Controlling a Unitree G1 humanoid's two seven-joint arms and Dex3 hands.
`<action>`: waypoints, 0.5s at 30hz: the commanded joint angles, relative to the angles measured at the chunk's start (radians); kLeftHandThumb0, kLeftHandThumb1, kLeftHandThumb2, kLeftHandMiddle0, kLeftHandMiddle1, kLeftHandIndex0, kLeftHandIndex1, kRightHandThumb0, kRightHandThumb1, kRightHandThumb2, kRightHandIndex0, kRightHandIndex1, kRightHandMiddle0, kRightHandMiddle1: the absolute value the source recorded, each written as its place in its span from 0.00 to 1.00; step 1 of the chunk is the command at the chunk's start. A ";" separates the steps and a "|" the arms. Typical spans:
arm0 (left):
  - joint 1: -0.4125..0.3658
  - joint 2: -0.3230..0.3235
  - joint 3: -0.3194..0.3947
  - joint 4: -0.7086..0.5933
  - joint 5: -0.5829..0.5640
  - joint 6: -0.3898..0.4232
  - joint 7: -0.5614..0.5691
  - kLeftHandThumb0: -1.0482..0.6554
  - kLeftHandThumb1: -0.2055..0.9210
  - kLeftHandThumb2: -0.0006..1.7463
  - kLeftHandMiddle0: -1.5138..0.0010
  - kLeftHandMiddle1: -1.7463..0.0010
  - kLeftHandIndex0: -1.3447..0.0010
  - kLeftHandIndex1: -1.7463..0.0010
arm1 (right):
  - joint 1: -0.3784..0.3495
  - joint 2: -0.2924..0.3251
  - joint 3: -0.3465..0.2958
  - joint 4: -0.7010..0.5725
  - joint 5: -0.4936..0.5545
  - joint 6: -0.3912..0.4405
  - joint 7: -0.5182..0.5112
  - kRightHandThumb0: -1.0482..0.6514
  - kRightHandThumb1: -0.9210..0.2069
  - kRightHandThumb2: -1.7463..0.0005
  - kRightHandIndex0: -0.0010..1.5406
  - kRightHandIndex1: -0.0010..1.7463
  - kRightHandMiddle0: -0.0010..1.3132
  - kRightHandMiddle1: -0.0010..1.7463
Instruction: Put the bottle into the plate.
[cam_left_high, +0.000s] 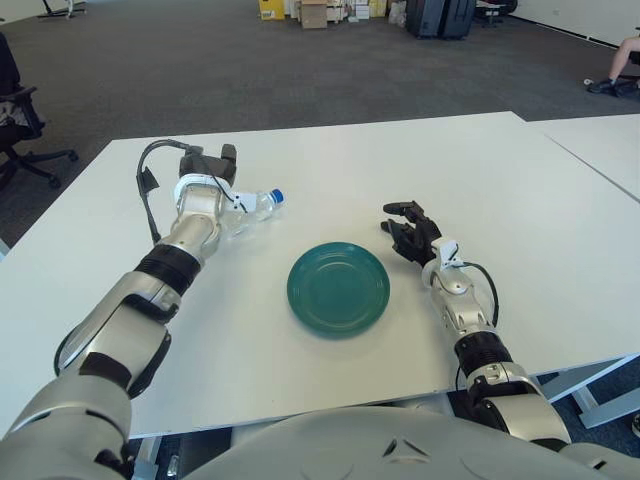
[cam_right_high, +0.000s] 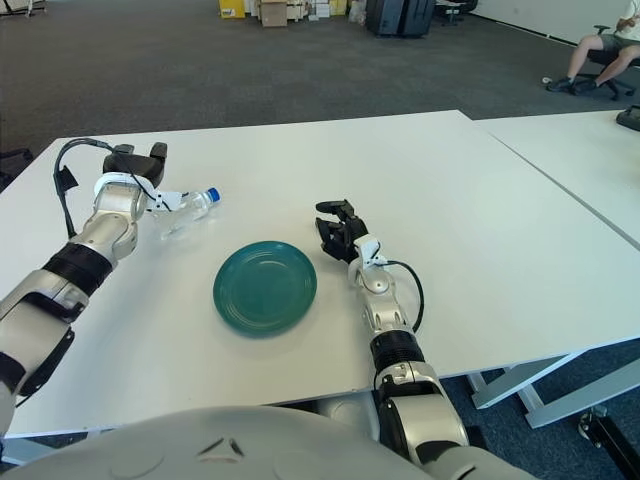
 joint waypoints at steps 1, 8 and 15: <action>-0.040 -0.034 -0.020 0.054 0.002 0.031 0.017 0.00 1.00 0.40 0.88 0.99 1.00 1.00 | -0.015 -0.008 -0.008 0.038 0.012 0.001 0.009 0.30 0.10 0.61 0.25 0.27 0.12 0.66; -0.058 -0.052 -0.064 0.094 -0.002 0.030 -0.036 0.00 1.00 0.38 0.83 0.97 1.00 1.00 | -0.031 -0.016 -0.018 0.089 0.017 -0.046 0.028 0.29 0.10 0.61 0.24 0.26 0.13 0.66; -0.058 -0.036 -0.076 0.074 -0.038 -0.025 -0.121 0.00 1.00 0.36 0.74 0.94 1.00 1.00 | -0.034 -0.015 -0.023 0.101 0.023 -0.059 0.030 0.29 0.09 0.61 0.24 0.24 0.14 0.66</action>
